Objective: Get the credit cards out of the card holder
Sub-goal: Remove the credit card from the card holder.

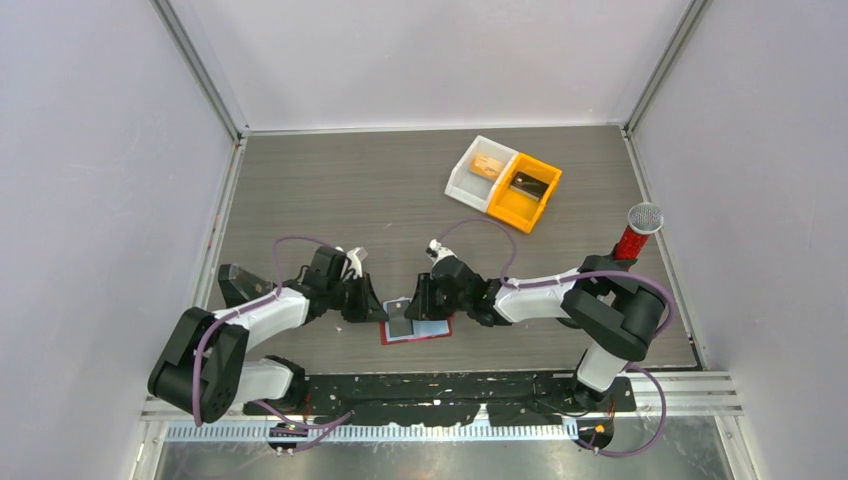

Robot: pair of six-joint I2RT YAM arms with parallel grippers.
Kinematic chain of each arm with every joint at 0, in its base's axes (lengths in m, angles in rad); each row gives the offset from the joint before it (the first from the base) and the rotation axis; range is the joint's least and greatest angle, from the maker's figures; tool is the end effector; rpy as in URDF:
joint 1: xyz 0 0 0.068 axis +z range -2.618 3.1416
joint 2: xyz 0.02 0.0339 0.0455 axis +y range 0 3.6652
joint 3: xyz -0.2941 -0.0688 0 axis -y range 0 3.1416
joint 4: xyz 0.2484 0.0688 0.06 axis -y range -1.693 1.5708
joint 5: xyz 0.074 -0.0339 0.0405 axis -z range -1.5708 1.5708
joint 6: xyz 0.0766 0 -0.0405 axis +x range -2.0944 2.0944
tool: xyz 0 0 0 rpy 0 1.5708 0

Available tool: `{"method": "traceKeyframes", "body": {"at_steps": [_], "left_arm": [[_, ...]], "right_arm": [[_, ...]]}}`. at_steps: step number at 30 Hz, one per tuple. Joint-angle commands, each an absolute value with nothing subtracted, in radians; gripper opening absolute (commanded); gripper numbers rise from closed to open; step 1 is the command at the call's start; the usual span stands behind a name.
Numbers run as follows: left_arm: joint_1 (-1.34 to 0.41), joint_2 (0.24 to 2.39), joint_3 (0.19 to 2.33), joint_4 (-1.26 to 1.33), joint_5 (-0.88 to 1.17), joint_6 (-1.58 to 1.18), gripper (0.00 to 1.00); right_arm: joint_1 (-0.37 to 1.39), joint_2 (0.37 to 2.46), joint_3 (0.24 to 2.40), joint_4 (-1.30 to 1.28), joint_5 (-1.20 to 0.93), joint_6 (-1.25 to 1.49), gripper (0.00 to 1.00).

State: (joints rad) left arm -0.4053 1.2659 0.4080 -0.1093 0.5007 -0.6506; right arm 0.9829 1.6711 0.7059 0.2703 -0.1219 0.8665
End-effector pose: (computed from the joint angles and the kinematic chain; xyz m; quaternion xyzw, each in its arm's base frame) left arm 0.1874 -0.1204 0.1291 -0.0401 0.9271 -0.3494 0.1296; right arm 0.1894 0.3009 0.1400 -0.0784 0.9009 0.3712 0.2108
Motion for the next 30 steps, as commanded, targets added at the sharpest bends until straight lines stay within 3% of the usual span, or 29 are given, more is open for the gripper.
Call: {"method": "traceKeyframes", "body": {"at_steps": [1, 6, 16, 30], "left_arm": [[-0.406, 1.286, 0.416, -0.117, 0.471, -0.641, 0.10], [-0.406, 1.296, 0.420, -0.117, 0.464, -0.646, 0.10], [-0.406, 1.325, 0.438, -0.153, 0.430, -0.647, 0.10], [-0.406, 1.354, 0.460, -0.175, 0.407, -0.650, 0.10]], "right_arm": [[0.980, 1.679, 0.682, 0.392, -0.164, 0.887, 0.28], [0.961, 1.655, 0.645, 0.447, -0.175, 0.891, 0.06], [0.916, 1.616, 0.570, 0.604, -0.268, 0.911, 0.05], [0.868, 1.582, 0.518, 0.622, -0.345, 0.898, 0.05]]}}
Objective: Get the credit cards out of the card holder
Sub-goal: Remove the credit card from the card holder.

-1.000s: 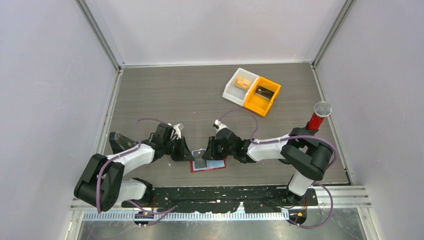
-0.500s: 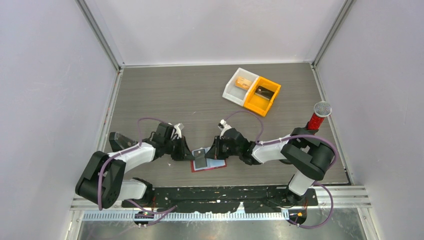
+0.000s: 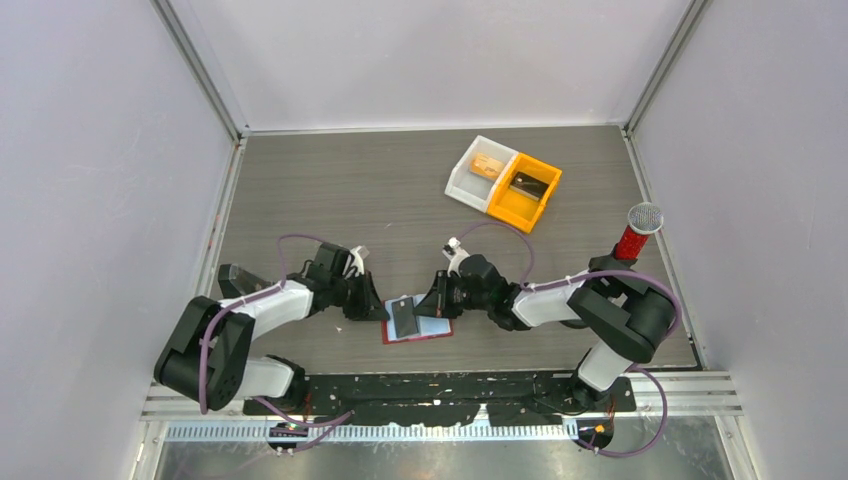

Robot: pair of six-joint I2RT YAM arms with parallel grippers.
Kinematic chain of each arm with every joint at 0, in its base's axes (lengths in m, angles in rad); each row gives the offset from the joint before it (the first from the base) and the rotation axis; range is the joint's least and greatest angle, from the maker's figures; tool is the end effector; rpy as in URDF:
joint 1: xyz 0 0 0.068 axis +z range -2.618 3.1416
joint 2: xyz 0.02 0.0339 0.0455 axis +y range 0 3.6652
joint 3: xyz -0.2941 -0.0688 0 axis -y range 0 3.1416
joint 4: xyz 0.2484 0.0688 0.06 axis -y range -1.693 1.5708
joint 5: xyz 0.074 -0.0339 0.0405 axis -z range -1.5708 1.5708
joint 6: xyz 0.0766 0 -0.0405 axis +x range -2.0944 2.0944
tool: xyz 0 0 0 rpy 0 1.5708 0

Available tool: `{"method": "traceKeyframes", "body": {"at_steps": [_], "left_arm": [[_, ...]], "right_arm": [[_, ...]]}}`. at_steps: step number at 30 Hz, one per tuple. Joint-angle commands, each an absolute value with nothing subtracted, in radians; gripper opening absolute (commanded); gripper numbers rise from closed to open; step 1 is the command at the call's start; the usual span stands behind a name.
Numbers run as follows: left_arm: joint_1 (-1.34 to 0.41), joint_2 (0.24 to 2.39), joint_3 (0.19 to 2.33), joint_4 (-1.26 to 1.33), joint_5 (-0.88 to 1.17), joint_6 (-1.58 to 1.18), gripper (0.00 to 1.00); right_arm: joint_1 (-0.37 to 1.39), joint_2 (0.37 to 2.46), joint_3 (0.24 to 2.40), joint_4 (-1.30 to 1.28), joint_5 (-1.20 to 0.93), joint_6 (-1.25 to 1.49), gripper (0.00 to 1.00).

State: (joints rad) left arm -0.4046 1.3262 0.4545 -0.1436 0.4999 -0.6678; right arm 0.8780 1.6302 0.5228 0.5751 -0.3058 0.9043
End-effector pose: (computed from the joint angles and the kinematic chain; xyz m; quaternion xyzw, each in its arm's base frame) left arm 0.1961 -0.1239 0.1273 -0.0550 0.9326 -0.3402 0.1069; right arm 0.1923 0.2678 0.1371 -0.0643 0.8590 0.4646 0.2054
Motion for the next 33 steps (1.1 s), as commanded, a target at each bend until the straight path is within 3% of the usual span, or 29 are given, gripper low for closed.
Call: {"method": "traceKeyframes", "body": {"at_steps": [1, 18, 28, 33], "left_arm": [[-0.406, 1.355, 0.461, -0.176, 0.407, -0.649, 0.10], [-0.406, 1.362, 0.465, -0.177, 0.410, -0.651, 0.10], [-0.406, 1.356, 0.463, -0.178, 0.408, -0.650, 0.10], [-0.406, 1.358, 0.469, -0.172, 0.426, -0.647, 0.11]], "right_arm": [[0.863, 1.580, 0.517, 0.621, -0.352, 0.898, 0.05], [0.829, 1.574, 0.518, 0.661, -0.421, 1.021, 0.05], [0.811, 1.454, 0.520, 0.410, -0.310, 0.883, 0.05], [0.806, 1.427, 0.519, 0.403, -0.321, 0.870, 0.05]]}}
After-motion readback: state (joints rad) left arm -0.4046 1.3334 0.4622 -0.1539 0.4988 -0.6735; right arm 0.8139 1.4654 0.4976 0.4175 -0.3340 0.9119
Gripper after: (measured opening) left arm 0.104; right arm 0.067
